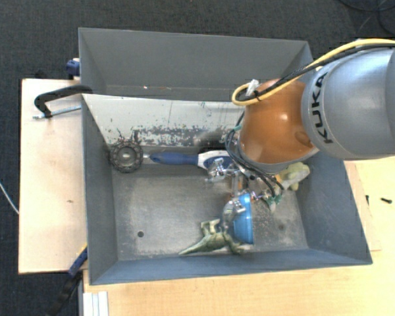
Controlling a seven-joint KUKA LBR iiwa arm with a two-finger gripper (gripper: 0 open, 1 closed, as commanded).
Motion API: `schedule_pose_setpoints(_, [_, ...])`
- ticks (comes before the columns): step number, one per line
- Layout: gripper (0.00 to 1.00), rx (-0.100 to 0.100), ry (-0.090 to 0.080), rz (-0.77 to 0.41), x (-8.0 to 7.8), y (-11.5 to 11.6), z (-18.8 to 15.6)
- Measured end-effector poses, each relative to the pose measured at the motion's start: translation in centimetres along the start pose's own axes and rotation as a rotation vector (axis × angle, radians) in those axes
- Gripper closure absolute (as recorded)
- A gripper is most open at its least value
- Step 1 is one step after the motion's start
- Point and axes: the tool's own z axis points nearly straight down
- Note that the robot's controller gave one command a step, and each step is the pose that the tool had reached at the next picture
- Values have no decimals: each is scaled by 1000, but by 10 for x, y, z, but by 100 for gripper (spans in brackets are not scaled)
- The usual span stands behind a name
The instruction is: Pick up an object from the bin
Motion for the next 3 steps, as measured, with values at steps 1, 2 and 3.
schedule_pose_setpoints(1, [0, 4, -19, -241, 36, -33, 32])
schedule_pose_setpoints(2, [0, 2, -8, -371, -4, -100, 33])
schedule_pose_setpoints(3, [0, 2, -10, -864, -7, -137, 34])
